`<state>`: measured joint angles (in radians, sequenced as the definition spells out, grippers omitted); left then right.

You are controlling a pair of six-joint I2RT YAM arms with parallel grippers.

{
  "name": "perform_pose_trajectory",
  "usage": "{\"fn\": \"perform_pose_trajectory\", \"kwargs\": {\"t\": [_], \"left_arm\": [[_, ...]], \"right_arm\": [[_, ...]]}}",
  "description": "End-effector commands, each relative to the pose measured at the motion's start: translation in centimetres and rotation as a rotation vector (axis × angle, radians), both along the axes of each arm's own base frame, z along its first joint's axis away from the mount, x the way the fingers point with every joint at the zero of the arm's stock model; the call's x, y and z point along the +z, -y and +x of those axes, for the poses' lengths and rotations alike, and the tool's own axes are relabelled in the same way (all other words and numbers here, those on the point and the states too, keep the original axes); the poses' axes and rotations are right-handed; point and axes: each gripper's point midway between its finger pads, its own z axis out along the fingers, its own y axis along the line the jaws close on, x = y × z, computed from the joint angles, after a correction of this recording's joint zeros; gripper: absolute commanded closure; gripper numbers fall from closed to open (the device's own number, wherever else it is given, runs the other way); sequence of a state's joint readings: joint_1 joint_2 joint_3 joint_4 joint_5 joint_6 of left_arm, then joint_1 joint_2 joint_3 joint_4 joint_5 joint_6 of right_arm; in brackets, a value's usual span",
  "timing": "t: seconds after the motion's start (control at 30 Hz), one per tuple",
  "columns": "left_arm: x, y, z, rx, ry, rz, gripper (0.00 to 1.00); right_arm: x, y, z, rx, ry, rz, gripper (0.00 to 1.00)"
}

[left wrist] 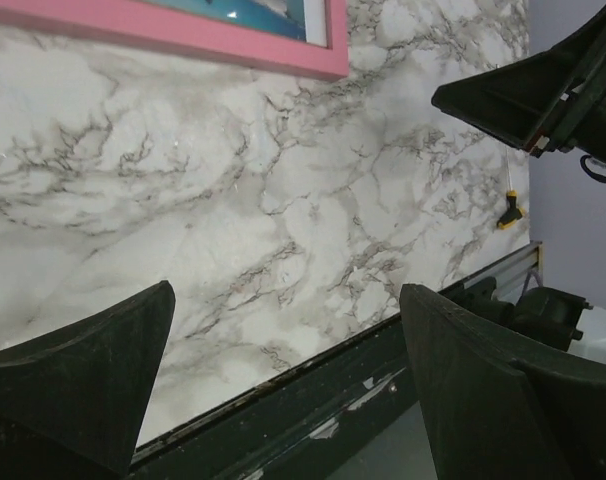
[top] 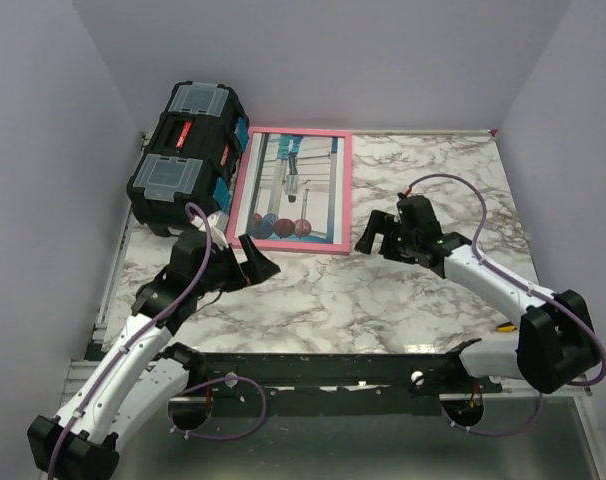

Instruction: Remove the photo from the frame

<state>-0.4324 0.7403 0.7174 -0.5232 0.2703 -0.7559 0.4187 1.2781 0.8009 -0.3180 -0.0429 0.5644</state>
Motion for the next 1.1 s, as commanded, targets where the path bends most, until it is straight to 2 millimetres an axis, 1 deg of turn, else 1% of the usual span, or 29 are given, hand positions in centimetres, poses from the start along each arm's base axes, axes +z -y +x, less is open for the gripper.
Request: {"fn": "perform_pose_trajectory", "kwargs": {"t": [0.0,0.03,0.07,0.1,0.17,0.2,0.33,0.43,0.53,0.63,0.73,0.83,0.9,0.93,1.07], "left_arm": [[-1.5,1.4,-1.6,0.003,-0.062,-0.180,0.01],[-2.0,1.6,-1.9,-0.002,-0.072,-0.205,0.01],[-2.2,1.8,-2.1,-0.008,-0.069,-0.220,0.01],[-2.3,1.9,-2.3,-0.013,-0.068,-0.226,0.01],[-2.5,2.0,-2.6,-0.021,-0.070,-0.220,0.01],[-2.7,2.0,-2.7,-0.024,-0.075,-0.214,0.01],[-3.0,2.0,-3.2,-0.040,-0.082,-0.199,0.01],[-3.1,2.1,-3.3,-0.045,-0.083,-0.193,0.01],[-3.0,2.4,-3.6,-0.057,-0.079,-0.185,0.01],[-2.9,2.5,-3.5,-0.058,-0.072,-0.167,0.01],[-2.5,2.6,-3.4,-0.071,-0.055,-0.140,0.01],[-1.6,3.0,-3.3,-0.098,-0.017,-0.100,0.01],[-0.7,3.4,-3.0,-0.117,0.026,-0.053,0.01],[0.2,4.0,-2.9,-0.141,0.055,-0.027,0.01],[1.5,6.0,-2.3,-0.181,0.163,0.130,0.01]], "right_arm": [[0.0,-3.8,2.5,-0.038,0.032,0.146,0.03],[-0.7,-4.4,2.8,-0.033,0.015,0.145,0.06],[-0.9,-5.0,3.3,-0.025,0.022,0.150,0.07],[-1.6,-5.4,3.5,-0.019,0.014,0.150,0.08],[-2.7,-5.7,4.3,-0.029,0.006,0.147,0.12],[-2.6,-6.2,5.1,-0.024,0.029,0.160,0.14],[-4.1,-7.2,6.5,-0.005,0.025,0.161,0.22],[-5.1,-7.3,7.4,-0.023,0.024,0.149,0.24],[-6.3,-7.4,7.7,-0.031,-0.004,0.138,0.31],[-7.6,-7.2,7.7,-0.049,-0.020,0.121,0.38],[-8.7,-6.7,7.4,-0.063,-0.034,0.093,0.48],[-9.5,-6.6,6.8,-0.054,-0.049,0.089,0.58],[-9.6,-6.8,6.2,-0.036,-0.058,0.105,0.65],[-9.4,-7.0,5.9,-0.023,-0.061,0.120,0.69],[-8.3,-7.4,4.8,0.001,-0.062,0.167,0.81]]}}
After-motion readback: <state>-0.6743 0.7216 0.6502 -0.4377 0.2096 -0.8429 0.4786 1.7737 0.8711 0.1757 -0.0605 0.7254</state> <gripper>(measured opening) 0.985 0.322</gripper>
